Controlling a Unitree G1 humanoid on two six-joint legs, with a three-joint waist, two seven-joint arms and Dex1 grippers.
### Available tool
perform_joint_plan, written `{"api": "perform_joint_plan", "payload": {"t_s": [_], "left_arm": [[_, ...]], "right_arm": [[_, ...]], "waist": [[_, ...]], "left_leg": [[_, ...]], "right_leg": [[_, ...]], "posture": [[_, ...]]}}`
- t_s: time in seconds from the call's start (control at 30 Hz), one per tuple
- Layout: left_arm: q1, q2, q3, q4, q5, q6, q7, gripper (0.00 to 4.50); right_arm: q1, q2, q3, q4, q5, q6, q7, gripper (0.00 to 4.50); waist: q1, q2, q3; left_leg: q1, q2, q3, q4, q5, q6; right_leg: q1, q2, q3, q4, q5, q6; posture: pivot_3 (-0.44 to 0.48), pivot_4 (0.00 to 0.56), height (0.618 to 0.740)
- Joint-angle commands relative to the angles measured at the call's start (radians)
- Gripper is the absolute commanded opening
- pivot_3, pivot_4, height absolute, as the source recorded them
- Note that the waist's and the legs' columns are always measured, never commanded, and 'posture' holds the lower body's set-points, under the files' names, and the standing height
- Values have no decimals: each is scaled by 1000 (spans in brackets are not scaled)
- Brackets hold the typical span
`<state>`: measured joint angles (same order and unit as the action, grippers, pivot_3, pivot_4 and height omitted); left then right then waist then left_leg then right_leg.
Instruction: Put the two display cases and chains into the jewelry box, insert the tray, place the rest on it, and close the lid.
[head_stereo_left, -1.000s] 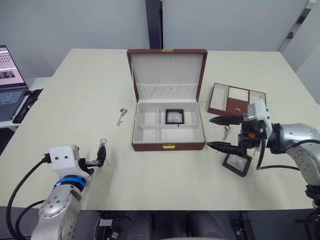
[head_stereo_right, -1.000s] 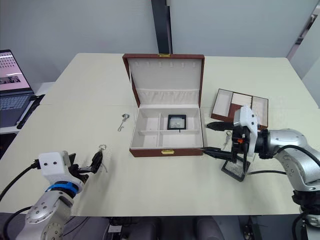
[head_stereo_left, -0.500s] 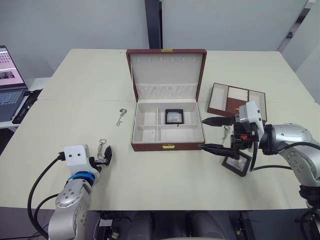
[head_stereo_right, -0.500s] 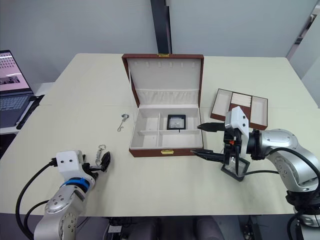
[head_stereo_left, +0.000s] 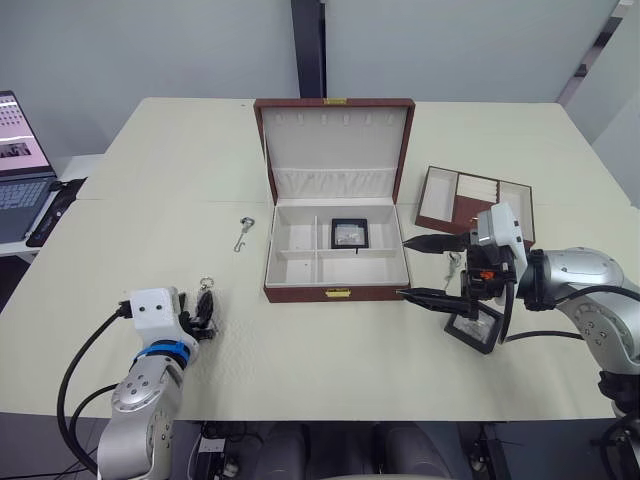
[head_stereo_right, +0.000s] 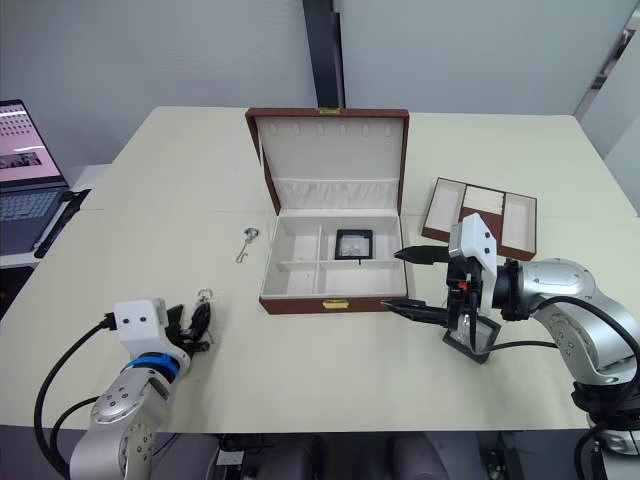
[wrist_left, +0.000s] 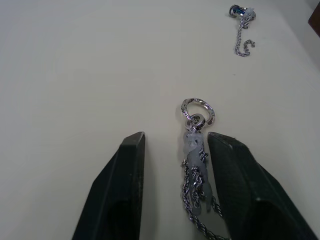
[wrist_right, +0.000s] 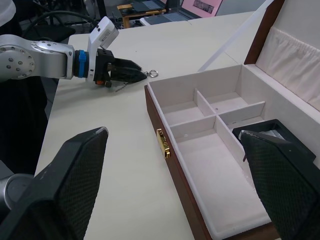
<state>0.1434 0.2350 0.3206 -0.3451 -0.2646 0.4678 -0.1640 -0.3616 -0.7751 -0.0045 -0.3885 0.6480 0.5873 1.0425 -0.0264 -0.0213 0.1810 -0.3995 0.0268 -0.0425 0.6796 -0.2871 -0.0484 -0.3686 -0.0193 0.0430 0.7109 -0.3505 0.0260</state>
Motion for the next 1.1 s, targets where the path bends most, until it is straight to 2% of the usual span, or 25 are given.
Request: {"api": "perform_joint_plan", "payload": {"t_s": [0.03, 0.1, 0.13, 0.43, 0.67, 0.93, 1.1], "left_arm": [[10, -5, -8, -2, -13, 21, 0, 778], [9, -5, -8, -4, -12, 23, 2, 144], [8, -4, -8, -5, -12, 23, 2, 6], [3, 3, 3, -34, -29, 32, -2, 6], [-39, 34, 2, -127, -61, 102, -12, 6], [-194, 117, -17, -258, -138, 235, -34, 6], [-323, 140, -65, -273, -164, 314, -25, 6]], "right_arm": [[2, 0, -16, -28, 4, -12, 1, 4500], [4, -1, -18, -27, 4, -13, 1, 4500], [4, -1, -18, -27, 4, -14, 1, 4500], [1, -7, -39, -34, 24, -4, 1, 4500], [-10, -9, -63, -44, 47, 8, -4, 4500], [-22, -4, -99, -51, 69, 13, -39, 4500], [-4, -2, -117, -51, 63, 7, -64, 4500]], "waist": [[0, 0, 0], [0, 0, 0], [0, 0, 0], [0, 0, 0], [0, -1, 0], [0, -1, 1], [0, -1, 1]], "left_leg": [[0, 0, 0, 0, 0, 0], [0, 0, 0, 0, 0, 0], [0, 0, 0, 0, 0, 0], [0, 0, 0, 0, 0, 0], [-1, 0, -1, 0, 0, 0], [-1, 0, -1, 0, 0, 0], [-1, 0, -1, 0, 0, 0]], "right_leg": [[0, 0, 0, 0, 0, 0], [0, 0, 0, 0, 0, 0], [0, 0, 0, 0, 0, 0], [0, 0, 0, 0, 0, 0], [0, 0, 0, 0, 0, 0], [0, 0, 0, 0, 0, 0], [0, 0, 0, 0, 0, 0]], "posture": [[0, 150, 740], [0, 150, 740], [0, 150, 740], [0, 150, 740], [0, 150, 740], [0, 150, 740], [0, 150, 740]]}}
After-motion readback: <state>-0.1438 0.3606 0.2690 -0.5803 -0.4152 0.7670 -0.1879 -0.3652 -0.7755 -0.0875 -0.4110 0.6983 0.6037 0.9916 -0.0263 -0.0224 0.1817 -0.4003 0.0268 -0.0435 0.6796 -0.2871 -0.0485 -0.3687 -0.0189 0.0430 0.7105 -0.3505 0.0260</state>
